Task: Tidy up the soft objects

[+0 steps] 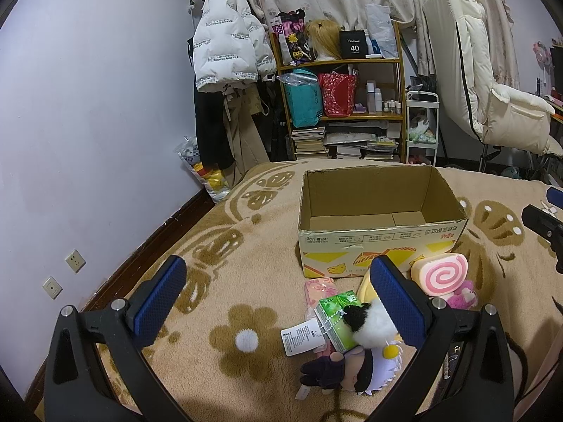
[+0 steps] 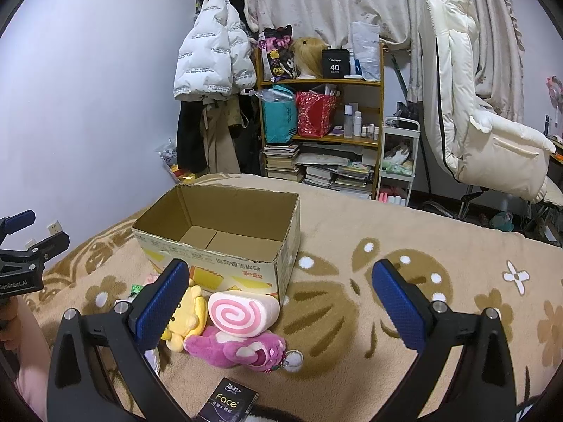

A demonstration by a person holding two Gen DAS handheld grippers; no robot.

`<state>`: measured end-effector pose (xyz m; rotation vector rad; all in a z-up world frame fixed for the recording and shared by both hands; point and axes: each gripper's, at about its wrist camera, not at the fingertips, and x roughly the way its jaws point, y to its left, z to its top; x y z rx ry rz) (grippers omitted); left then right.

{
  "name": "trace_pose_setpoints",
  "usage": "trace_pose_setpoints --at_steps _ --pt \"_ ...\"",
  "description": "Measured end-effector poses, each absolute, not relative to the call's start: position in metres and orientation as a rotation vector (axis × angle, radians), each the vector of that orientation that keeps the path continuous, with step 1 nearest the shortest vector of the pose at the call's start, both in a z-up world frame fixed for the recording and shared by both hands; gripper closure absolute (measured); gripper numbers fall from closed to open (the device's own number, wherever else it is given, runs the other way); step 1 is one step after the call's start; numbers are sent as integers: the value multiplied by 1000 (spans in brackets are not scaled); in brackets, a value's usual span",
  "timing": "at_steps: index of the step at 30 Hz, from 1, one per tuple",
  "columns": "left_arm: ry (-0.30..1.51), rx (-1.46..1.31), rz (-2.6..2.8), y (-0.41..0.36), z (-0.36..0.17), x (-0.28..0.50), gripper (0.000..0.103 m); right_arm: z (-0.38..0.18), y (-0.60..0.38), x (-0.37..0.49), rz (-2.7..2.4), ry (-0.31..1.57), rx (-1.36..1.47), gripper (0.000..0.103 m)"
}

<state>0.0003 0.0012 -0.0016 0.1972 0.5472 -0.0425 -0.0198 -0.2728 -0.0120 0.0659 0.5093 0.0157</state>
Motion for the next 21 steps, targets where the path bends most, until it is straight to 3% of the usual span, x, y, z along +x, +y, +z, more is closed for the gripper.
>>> trace_pose_setpoints --at_steps 21 --pt "541 197 -47 0 -4 0 0 -12 -273 -19 18 514 65 0"
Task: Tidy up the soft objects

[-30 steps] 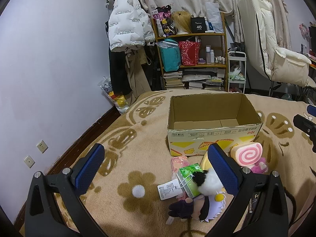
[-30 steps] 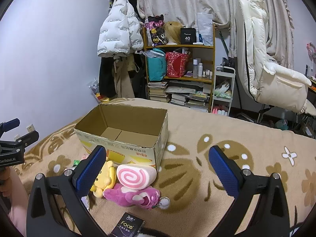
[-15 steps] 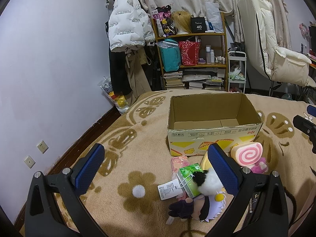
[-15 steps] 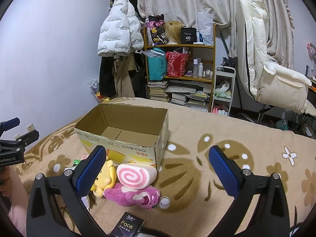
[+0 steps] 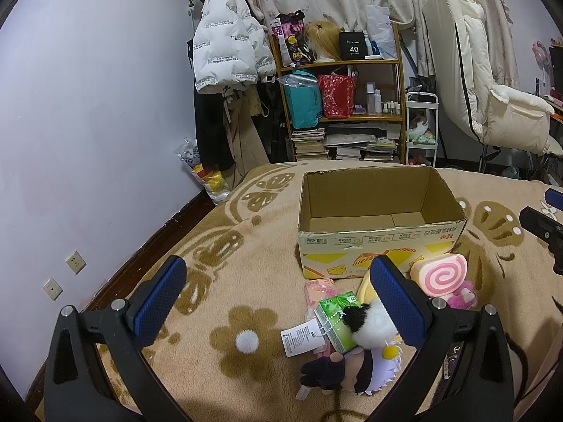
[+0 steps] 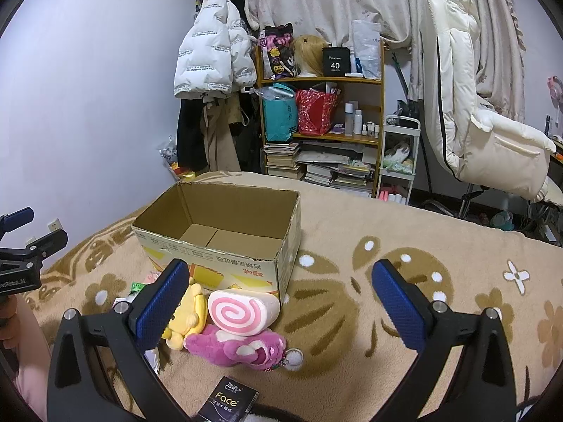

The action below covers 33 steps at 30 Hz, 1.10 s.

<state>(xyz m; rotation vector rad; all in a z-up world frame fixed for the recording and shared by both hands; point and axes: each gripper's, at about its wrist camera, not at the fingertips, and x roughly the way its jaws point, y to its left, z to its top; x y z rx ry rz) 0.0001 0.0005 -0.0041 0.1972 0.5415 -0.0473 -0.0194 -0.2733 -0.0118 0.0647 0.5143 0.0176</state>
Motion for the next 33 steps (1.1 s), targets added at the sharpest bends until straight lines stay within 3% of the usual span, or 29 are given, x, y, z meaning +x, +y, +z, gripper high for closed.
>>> trace_pose_setpoints --at_steps 33 --pt "542 200 -46 0 -6 0 0 -14 -274 -19 16 519 64 0"
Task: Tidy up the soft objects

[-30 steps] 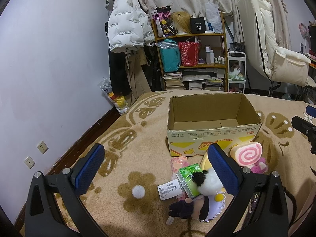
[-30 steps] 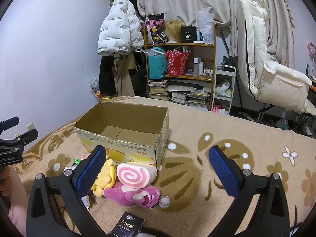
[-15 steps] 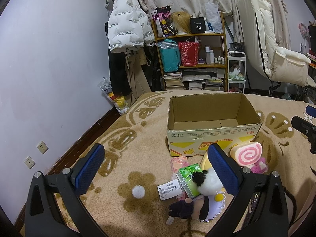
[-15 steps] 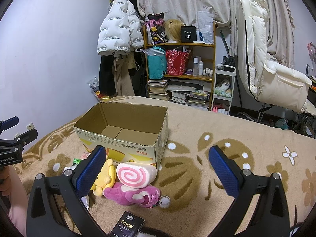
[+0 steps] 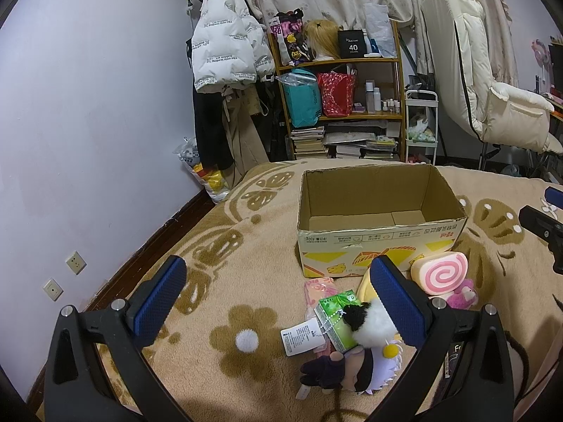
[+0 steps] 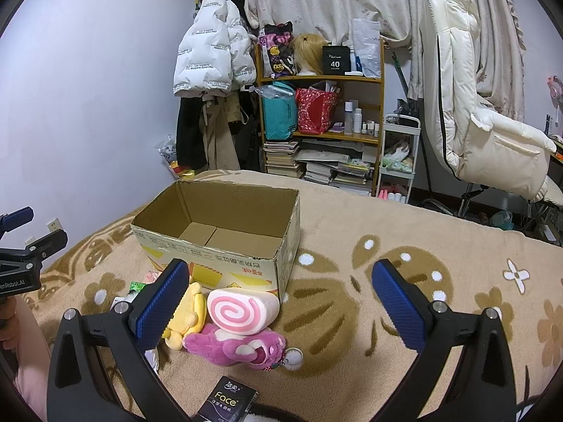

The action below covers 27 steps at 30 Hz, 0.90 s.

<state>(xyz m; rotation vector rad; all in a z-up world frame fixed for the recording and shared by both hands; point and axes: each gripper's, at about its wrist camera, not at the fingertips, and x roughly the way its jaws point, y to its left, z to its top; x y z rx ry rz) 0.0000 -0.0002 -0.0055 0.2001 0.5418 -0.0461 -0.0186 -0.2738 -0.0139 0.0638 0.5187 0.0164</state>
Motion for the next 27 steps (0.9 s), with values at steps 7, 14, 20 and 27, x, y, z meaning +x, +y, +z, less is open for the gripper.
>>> trace_pose_setpoints --at_steps 7,14,20,27 --pt "556 188 -44 4 -8 1 0 -14 -274 -19 17 520 64 0" --pt "625 203 -39 2 -16 13 0 -17 -273 -17 16 530 58 0" --pt "718 208 -39 0 -27 29 0 -42 -264 -9 -24 603 40 0" --pt "800 190 -79 -4 -38 46 0 -48 -263 5 17 666 67 0"
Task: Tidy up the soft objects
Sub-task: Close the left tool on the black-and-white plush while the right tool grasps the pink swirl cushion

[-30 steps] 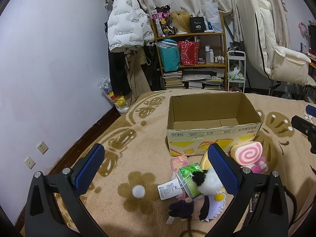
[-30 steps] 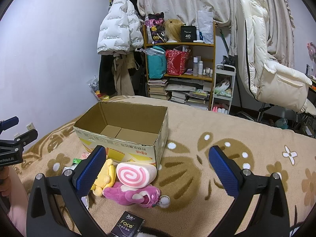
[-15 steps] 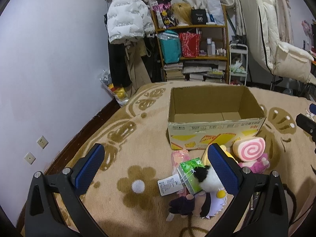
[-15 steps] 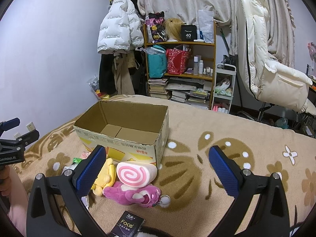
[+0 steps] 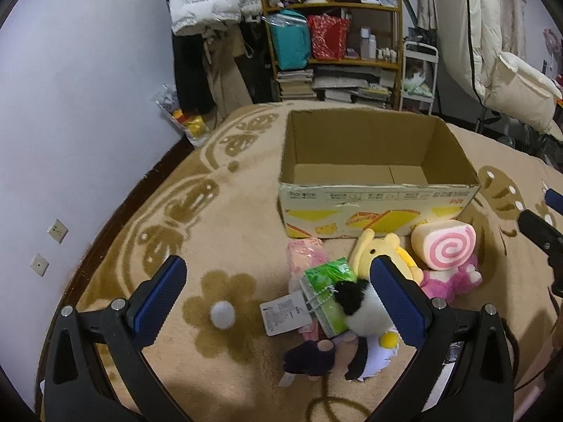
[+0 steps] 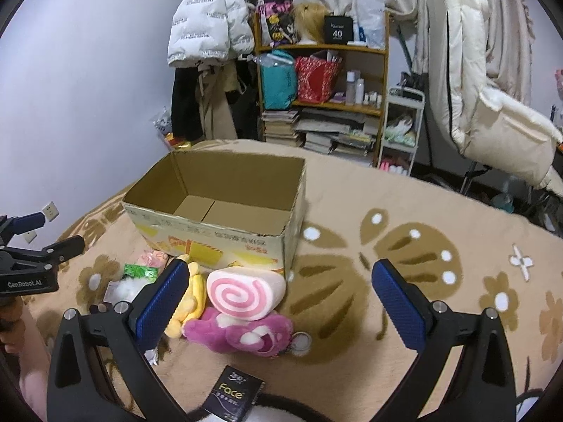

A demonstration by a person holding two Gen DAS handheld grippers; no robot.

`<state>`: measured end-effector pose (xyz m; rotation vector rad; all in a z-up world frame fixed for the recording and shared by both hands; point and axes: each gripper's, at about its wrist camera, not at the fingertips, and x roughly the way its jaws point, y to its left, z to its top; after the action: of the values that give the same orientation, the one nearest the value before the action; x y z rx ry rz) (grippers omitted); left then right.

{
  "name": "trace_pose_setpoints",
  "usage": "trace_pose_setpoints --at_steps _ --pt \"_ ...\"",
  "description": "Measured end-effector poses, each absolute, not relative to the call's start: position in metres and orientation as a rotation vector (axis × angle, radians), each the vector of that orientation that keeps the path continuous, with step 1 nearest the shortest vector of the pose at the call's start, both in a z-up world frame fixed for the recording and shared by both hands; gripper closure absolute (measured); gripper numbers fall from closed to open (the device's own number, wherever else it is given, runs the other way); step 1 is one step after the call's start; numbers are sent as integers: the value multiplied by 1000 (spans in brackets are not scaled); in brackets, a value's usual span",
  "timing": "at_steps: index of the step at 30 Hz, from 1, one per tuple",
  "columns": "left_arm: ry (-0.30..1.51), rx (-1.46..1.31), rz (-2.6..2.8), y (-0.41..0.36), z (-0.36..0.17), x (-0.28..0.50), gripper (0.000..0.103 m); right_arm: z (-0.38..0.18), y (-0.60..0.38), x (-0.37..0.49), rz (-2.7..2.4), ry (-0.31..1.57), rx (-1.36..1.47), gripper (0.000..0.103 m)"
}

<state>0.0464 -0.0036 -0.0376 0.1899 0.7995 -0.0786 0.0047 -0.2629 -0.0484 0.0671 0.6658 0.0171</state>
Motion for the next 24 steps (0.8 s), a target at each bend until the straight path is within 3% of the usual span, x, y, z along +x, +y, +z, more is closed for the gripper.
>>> trace_pose_setpoints --at_steps 24 --pt "980 334 -233 -60 -92 75 0 -104 -255 71 127 880 126 0"
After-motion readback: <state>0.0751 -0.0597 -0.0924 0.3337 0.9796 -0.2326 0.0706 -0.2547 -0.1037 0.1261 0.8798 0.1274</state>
